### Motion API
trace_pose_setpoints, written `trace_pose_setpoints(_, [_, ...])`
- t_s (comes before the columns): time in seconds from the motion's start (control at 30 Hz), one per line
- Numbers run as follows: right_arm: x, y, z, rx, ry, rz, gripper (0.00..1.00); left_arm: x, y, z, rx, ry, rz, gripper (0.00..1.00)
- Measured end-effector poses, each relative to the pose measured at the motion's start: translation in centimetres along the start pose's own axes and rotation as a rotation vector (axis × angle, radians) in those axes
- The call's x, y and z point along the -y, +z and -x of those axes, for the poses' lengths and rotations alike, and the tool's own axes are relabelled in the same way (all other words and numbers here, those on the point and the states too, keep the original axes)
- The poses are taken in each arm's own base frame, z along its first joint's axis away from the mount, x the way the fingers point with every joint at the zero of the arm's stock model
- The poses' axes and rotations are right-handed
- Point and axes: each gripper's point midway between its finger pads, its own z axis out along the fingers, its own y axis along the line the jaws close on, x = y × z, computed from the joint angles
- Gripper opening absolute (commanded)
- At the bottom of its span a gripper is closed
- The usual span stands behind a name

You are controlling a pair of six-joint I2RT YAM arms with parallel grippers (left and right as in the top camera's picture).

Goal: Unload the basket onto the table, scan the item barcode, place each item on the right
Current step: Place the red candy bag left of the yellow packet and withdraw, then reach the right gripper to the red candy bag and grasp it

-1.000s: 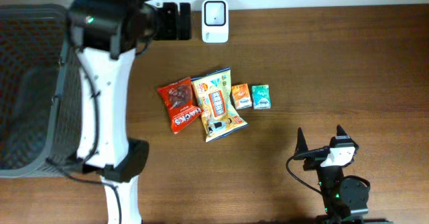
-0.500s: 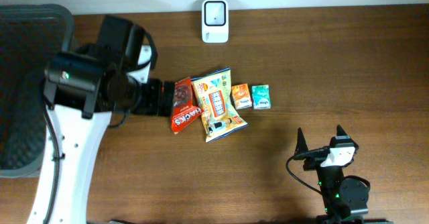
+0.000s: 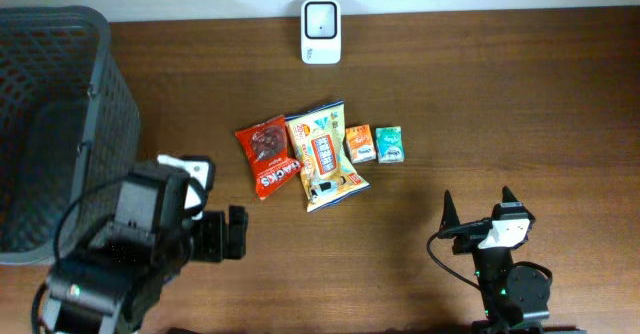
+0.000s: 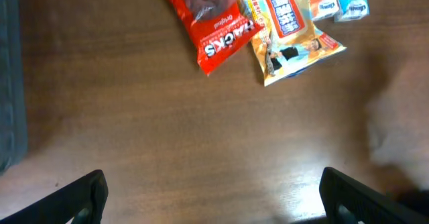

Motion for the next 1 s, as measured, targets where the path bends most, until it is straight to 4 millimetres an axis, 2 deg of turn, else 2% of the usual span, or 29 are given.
trace_pose_setpoints(0.5, [0.0, 0.0, 0.0, 0.0, 0.0, 0.0, 0.98, 0.0, 0.1, 0.0, 0.008, 0.0, -0.001, 0.99])
trace_pose_setpoints(0.63, [0.1, 0.0, 0.0, 0.0, -0.031, -0.008, 0.98, 0.4, 0.1, 1.8, 0.078, -0.017, -0.019, 0.99])
trace_pose_setpoints(0.8, [0.2, 0.0, 0.0, 0.0, -0.063, -0.009, 0.98, -0.1, 2.4, 2.6, 0.027, -0.051, 0.033, 0.99])
trace_pose_setpoints(0.83, [0.2, 0.0, 0.5, 0.023, -0.061, -0.01, 0.99, -0.2, 2.8, 2.6, 0.011, -0.053, 0.042, 0.99])
trace_pose_setpoints(0.87, [-0.1, 0.0, 1.8, 0.076, -0.043, 0.006, 0.98, -0.3, 3.3, 2.6, -0.006, -0.053, 0.05, 0.99])
trace_pose_setpoints(0.97, [-4.7, -1.0, 4.3, 0.168, 0.072, 0.283, 0.98, -0.5, 5.2, 2.4, -0.075, -0.053, 0.075, 0.99])
trace_pose_setpoints(1.0, [-5.4, -1.3, 4.8, 0.188, 0.078, 0.329, 0.99, -0.6, 5.6, 2.3, -0.092, -0.053, 0.08, 0.99])
